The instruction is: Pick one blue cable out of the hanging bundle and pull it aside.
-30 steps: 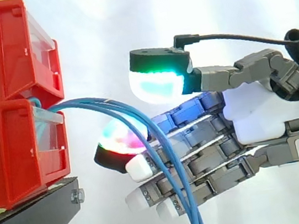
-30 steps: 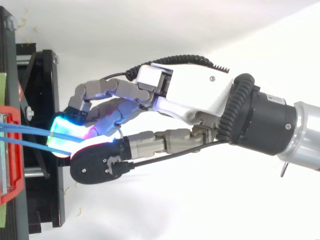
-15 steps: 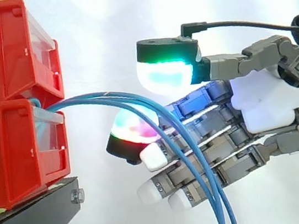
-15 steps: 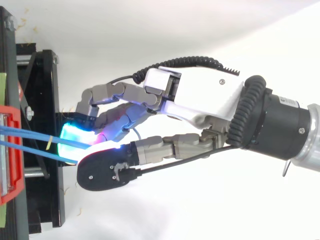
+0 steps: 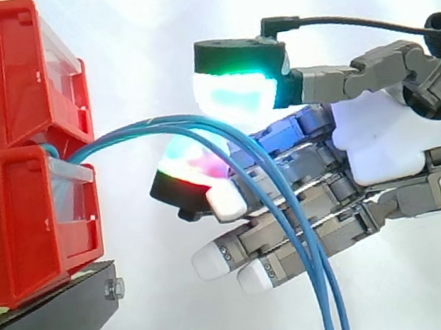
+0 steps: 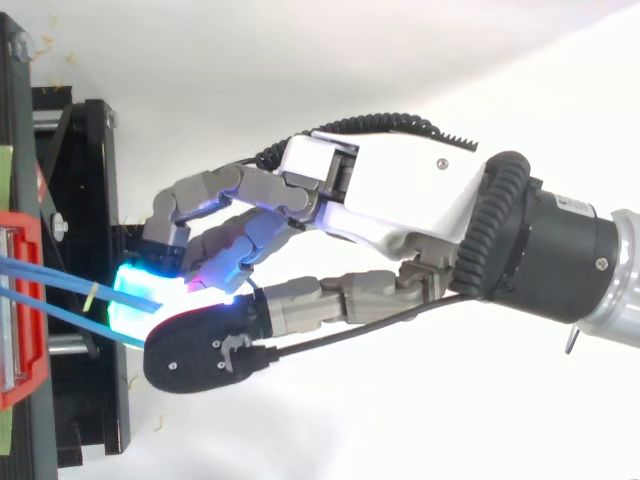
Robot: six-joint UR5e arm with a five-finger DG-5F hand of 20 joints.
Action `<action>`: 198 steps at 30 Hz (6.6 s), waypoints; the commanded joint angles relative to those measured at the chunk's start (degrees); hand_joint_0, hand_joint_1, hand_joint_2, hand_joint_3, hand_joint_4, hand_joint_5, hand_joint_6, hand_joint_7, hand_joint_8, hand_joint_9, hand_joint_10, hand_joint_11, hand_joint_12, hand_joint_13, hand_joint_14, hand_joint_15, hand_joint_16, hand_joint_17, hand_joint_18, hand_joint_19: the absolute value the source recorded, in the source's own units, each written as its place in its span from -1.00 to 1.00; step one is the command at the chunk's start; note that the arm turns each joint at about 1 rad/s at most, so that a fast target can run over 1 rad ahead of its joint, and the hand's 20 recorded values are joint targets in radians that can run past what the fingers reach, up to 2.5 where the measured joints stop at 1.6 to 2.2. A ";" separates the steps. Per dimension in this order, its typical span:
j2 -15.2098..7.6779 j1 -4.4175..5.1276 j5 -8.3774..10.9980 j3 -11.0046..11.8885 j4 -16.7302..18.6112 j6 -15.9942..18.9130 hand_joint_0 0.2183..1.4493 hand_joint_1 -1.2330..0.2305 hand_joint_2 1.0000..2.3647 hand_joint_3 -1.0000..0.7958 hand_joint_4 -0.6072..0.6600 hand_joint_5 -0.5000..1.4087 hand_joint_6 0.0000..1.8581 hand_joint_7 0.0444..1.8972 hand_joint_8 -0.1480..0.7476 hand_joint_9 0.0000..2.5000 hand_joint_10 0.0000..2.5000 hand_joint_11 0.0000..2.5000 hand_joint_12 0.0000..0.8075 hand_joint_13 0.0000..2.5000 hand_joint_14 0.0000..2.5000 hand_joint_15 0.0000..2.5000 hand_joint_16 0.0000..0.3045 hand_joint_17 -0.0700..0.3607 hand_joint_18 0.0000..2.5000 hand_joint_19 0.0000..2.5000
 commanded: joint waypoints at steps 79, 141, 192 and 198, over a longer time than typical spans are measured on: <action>0.06 -0.56 -0.43 -0.01 2.25 1.77 0.02 -0.55 -0.98 -0.20 -0.43 -0.60 0.03 0.30 -0.15 -0.14 -0.98 -0.52 -0.09 -0.35 -0.98 -0.61 -0.67 -0.16 -0.55 -0.49; 0.06 -2.41 -3.94 0.79 -4.69 1.86 -0.09 -0.54 -0.98 -0.25 -0.51 -0.60 0.02 0.03 -0.17 -0.20 -0.98 -0.51 -0.09 -0.36 -0.98 -0.60 -0.67 -0.16 -0.53 -0.52; 0.14 -3.02 -4.73 0.87 -7.51 2.21 -0.07 -0.58 -0.98 -0.29 -0.43 -0.61 0.00 0.01 -0.15 -0.21 -0.98 -0.51 -0.08 -0.32 -0.98 -0.58 -0.67 -0.15 -0.50 -0.52; 0.14 -3.02 -4.73 0.87 -7.51 2.21 0.01 -0.61 -1.00 -0.44 -0.60 -0.58 0.02 0.16 -0.21 -0.16 -0.98 -0.52 -0.12 -0.30 -0.98 -0.58 -0.69 -0.18 -0.51 -0.52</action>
